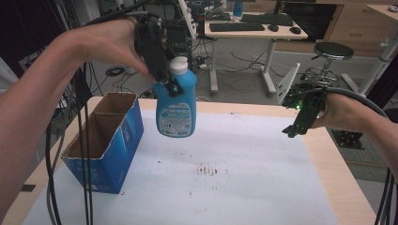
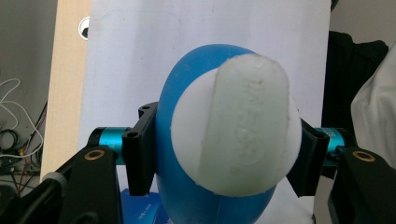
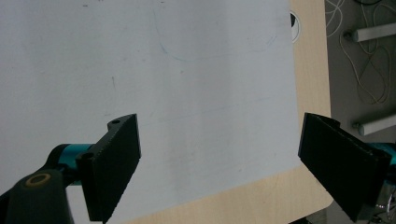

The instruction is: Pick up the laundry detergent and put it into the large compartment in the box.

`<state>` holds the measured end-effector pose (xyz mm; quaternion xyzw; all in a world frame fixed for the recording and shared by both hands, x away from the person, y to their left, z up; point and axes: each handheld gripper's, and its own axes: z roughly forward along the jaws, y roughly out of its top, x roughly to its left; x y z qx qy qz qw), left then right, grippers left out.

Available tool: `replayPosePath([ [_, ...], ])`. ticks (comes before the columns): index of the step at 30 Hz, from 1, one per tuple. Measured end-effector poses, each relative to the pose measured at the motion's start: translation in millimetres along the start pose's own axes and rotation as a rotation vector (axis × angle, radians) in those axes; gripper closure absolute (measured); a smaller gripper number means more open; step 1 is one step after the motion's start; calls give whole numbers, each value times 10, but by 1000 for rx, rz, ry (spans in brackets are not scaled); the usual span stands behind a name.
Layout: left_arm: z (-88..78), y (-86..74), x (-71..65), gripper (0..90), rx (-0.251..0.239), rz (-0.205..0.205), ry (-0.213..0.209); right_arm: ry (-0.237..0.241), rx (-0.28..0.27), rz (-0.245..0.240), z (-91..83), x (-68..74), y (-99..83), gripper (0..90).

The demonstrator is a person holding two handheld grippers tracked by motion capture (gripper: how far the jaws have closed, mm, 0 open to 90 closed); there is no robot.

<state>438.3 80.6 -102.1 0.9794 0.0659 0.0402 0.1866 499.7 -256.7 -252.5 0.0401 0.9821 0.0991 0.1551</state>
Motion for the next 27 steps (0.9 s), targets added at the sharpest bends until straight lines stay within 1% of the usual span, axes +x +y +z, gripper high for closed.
replayPosePath([
  [3, -88, -85, 31, 379, -18, -27, 11, 1, -2, 2, 4, 6, 5, 122],
  [5, -130, -144, 43, 379, -16, -52, 23, 1, 1, -3, 5, 4, 12, 122],
  [9, -181, -260, 64, 379, 12, -93, 56, 2, -4, 1, 19, -1, 25, 122],
  [10, -196, -292, 70, 379, 21, -96, 62, 1, -1, -1, 23, -1, 29, 122],
  [12, -227, -368, 78, 379, 41, -116, 74, 3, 0, -3, 35, 5, 39, 122],
  [14, -271, -454, 102, 379, 57, -147, 83, 4, 2, -10, 39, 9, 44, 122],
  [16, -338, -548, 119, 379, 58, -172, 103, 5, 2, -11, 45, 8, 46, 122],
  [17, -372, -598, 123, 379, 51, -190, 113, 3, 3, -10, 46, 7, 44, 122],
  [20, -482, -737, 138, 379, 51, -224, 132, 4, 5, -6, 55, 0, 38, 122],
  [23, -569, -868, 141, 379, 54, -288, 149, 6, 7, -7, 67, -7, 38, 122],
  [24, -569, -868, 141, 379, 54, -288, 149, 6, 7, -7, 67, -7, 38, 122],
  [25, -625, -955, 144, 379, 54, -317, 165, 5, 5, -8, 71, -6, 41, 122],
  [27, -666, -1041, 144, 379, 65, -344, 175, 6, 7, -12, 85, -3, 57, 122],
])
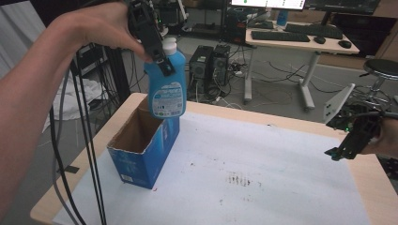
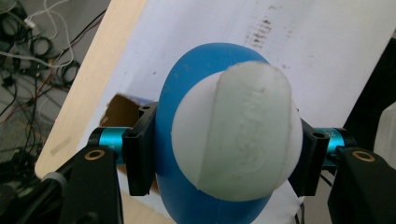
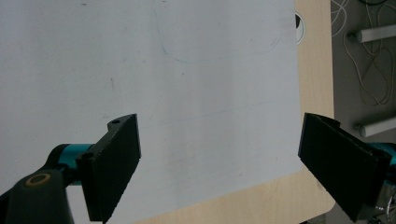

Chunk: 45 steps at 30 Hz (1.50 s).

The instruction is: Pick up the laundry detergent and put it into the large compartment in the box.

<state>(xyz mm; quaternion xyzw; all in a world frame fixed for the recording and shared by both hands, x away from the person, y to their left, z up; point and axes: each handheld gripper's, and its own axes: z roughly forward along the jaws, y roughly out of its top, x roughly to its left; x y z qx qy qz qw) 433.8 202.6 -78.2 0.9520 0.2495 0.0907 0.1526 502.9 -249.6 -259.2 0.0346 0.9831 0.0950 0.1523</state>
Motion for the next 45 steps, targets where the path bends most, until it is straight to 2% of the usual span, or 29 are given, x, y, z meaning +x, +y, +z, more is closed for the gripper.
replayPosePath([
  [7, -68, -248, 96, 379, 35, -82, 21, 6, 0, -5, 29, -3, 21, 122],
  [13, -47, -406, 149, 379, 51, -207, 38, 8, -1, -2, 39, -4, 34, 122],
  [18, 20, -493, 153, 379, 53, -271, 45, 12, 1, -10, 57, 0, 48, 122],
  [23, 120, -536, 139, 379, 40, -288, 57, 13, 5, -12, 68, 0, 56, 122],
  [25, 178, -551, 134, 379, 59, -289, 55, 13, 4, -14, 71, 2, 59, 122],
  [27, 229, -570, 131, 379, 49, -286, 62, 13, 6, -16, 73, 5, 61, 122],
  [33, 366, -635, 128, 379, 42, -288, 33, 13, 7, -16, 78, 13, 62, 122],
  [38, 566, -754, 120, 379, 64, -287, 23, 15, 6, -22, 102, 27, 59, 122],
  [45, 784, -891, 109, 378, 64, -294, -4, 14, 12, -18, 118, 38, 69, 123],
])
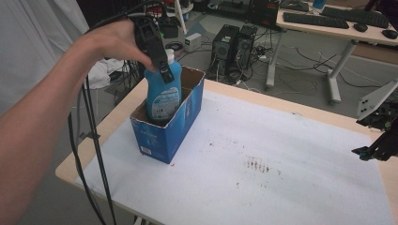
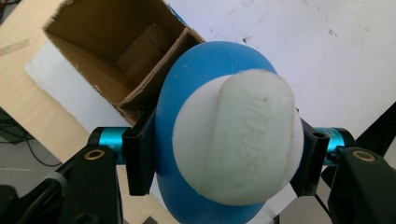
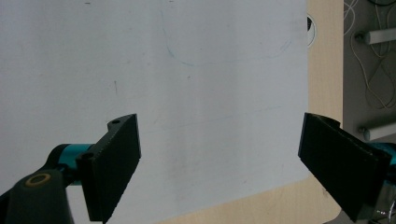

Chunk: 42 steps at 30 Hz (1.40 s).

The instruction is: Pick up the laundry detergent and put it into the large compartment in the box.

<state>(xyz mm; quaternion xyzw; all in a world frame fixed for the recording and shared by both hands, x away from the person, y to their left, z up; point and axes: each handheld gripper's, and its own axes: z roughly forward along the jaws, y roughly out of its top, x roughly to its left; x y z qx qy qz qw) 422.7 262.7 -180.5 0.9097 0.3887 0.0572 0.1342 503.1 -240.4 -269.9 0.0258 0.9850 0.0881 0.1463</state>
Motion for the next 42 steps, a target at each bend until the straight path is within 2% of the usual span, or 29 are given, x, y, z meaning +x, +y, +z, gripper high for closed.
replayPosePath([
  [3, 94, -35, 7, 379, 14, 5, -7, 3, 2, -6, 5, 4, 15, 122],
  [6, 191, -62, -7, 378, 13, -8, -13, 3, 3, -9, 10, 7, 23, 122],
  [9, 269, -80, 8, 378, 36, 16, -20, 2, 7, -9, 13, 9, 25, 122],
  [15, 430, -120, 4, 378, 52, 21, -27, 2, 13, -10, 13, 8, 19, 122],
  [20, 550, -133, -6, 378, 77, 51, -29, 1, 16, -10, 26, 16, 27, 122],
  [28, 685, -164, -2, 378, 90, 72, -43, 5, 18, -27, 55, 12, 38, 122],
  [36, 786, -206, -6, 378, 99, 95, -44, 6, 20, -19, 74, 20, 39, 122],
  [42, 885, -231, 8, 378, 105, 100, -53, 4, 24, -30, 79, 24, 50, 122],
])
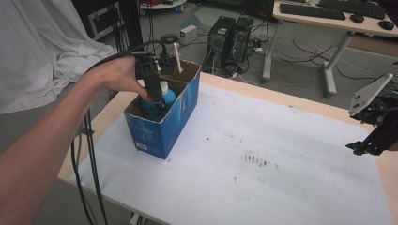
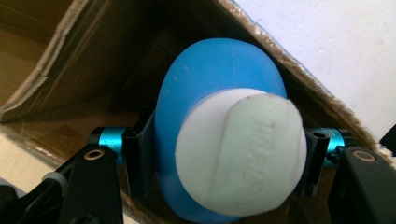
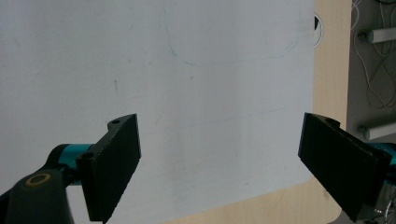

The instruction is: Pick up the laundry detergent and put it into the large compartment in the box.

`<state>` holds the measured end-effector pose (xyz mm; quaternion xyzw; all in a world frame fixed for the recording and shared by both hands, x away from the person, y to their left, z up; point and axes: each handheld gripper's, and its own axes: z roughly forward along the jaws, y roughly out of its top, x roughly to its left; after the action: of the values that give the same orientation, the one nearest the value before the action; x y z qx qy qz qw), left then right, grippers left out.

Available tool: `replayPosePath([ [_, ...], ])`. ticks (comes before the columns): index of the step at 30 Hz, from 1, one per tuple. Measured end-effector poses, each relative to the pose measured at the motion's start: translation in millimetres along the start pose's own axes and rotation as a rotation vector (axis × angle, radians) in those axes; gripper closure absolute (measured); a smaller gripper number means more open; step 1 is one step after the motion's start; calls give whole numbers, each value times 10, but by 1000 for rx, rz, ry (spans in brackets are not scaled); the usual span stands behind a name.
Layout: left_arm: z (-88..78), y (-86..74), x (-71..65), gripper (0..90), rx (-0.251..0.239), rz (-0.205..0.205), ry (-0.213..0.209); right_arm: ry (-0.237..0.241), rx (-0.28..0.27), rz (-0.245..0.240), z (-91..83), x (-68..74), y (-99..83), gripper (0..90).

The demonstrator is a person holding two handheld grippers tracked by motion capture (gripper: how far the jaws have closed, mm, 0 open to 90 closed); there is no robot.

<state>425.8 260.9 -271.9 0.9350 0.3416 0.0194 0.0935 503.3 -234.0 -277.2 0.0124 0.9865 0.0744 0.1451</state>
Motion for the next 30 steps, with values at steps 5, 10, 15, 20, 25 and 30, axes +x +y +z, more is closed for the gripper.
replayPosePath([
  [5, 32, -13, 8, 377, -9, 13, -1, 0, -2, -3, 0, 0, -1, 122],
  [10, 42, -24, 12, 377, -22, 28, -3, 0, -5, 4, 5, 7, -3, 122],
  [15, 44, -17, -7, 376, -20, 39, 2, 0, 1, -1, 5, 14, 3, 122],
  [20, 46, -17, -5, 375, -20, 43, 2, 0, -2, 2, -6, 19, 3, 122],
  [25, 46, -13, -9, 373, -16, 40, 2, 1, -1, 8, -11, 25, -8, 122],
  [30, 48, -1, -17, 363, -9, 42, 2, 2, -5, 7, -14, 22, -10, 122],
])
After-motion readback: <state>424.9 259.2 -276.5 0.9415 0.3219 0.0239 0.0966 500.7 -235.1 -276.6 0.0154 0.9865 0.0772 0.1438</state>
